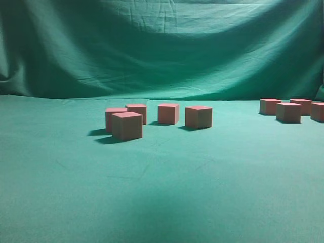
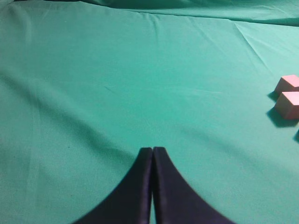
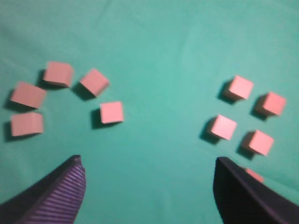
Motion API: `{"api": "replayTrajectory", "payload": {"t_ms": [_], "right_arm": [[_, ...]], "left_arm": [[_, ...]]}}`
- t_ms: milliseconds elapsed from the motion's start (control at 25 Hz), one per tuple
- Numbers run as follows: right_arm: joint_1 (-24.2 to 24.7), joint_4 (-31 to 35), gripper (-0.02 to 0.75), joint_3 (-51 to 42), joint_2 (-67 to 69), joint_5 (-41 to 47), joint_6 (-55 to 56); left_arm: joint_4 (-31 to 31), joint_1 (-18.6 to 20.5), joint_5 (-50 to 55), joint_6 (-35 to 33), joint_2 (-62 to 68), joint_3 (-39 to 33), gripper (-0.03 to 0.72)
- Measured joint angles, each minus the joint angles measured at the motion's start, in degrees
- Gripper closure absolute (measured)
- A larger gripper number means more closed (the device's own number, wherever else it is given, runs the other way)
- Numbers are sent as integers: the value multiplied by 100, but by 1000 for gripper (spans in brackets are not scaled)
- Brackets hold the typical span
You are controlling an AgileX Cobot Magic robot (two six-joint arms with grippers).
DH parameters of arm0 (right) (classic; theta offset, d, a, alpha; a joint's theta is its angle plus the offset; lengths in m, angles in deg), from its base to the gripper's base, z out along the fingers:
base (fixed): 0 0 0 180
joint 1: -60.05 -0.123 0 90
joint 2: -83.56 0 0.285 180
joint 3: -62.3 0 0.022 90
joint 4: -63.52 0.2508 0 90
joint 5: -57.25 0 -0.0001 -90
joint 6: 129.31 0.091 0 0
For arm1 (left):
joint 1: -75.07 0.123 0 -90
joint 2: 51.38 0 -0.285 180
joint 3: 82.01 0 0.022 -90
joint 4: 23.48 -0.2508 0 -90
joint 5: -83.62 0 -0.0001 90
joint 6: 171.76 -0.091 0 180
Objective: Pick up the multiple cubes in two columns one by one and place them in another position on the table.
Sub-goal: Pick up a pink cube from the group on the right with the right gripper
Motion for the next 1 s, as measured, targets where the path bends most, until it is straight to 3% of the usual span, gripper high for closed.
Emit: {"api": "replayTrajectory", "payload": {"t_ms": [320, 520, 680, 1000], "right_arm": [[1960, 103, 174, -1769, -577, -40, 132], [2859, 461, 174, -2917, -578, -1100, 132], [3251, 583, 174, -3466, -513, -1905, 132], [3291, 622, 174, -3574, 135, -2914, 132]], "left_arm": [[0, 0, 0, 0, 0, 0, 688], [0, 0, 0, 0, 0, 0, 688], [0, 0, 0, 0, 0, 0, 688], [0, 0, 0, 0, 0, 0, 688]]}}
